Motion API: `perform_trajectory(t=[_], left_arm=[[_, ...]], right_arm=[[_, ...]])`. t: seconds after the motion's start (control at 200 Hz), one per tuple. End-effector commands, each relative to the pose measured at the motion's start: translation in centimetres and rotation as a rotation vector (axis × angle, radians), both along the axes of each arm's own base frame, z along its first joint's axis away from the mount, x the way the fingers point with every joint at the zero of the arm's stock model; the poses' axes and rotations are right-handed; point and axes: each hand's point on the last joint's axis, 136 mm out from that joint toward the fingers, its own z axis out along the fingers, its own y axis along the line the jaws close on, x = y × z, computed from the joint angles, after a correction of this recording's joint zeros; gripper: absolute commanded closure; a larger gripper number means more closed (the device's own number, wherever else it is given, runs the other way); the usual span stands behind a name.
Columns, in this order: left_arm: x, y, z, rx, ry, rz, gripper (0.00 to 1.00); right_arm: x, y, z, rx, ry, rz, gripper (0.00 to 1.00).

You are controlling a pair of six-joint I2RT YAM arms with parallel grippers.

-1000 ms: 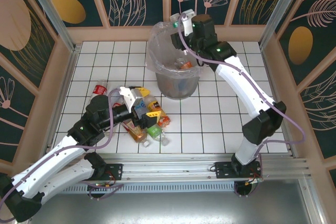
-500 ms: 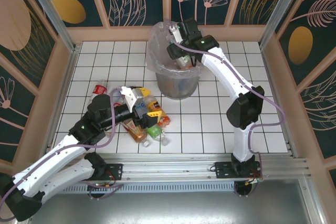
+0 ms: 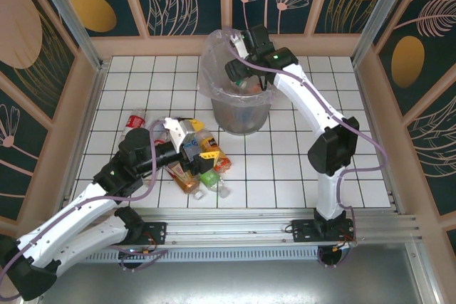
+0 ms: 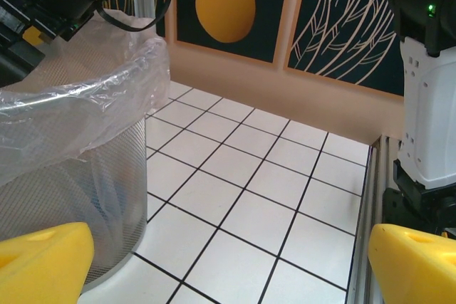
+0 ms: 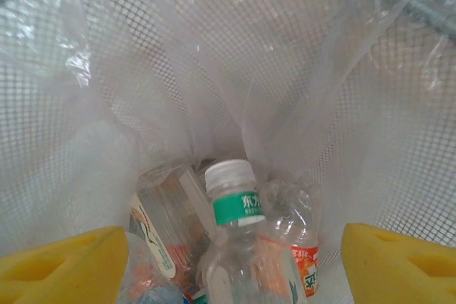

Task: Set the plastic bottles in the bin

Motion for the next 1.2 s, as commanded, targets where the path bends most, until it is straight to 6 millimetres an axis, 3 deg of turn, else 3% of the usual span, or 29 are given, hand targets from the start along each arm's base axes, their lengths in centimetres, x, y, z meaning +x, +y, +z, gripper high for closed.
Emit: perform_trajectory(t=[0.0,0.305,0.5,0.651,0.796,1.196], left_arm=[[-0.2,0.2,0.6,-0.005,-0.03,0.001,0.02],[-0.8,0.6,1.1,-0.002,-0.059,-0.01,0.02],[-1.0,0.5,0.9,0.027,-0.053,-0.028,0.01],[-0.8,0.8,1.3,0.028,-0.026,0.001,0.02],[-0.8,1.5,1.5,-0.009,0.106,0.05,0.02],[-5.7,5.6,0.8,-0.126,0.195,0.049,0.02]], right_arm=[[-1.7,0.5,6.4,0.127,-0.124,0.015,0.2],[-6.5,0.4,10.4,0.274,-0.219,0.063,0.18],[-12.7,0.6,10.3,0.375,-0.184,0.146,0.18],[-17.0,0.9,7.8,0.424,-0.112,0.172,0.2],[-20.1,1.7,4.0,0.434,-0.03,0.147,0.2],[-26.6,5.4,-7.1,0.379,0.188,0.129,0.27]])
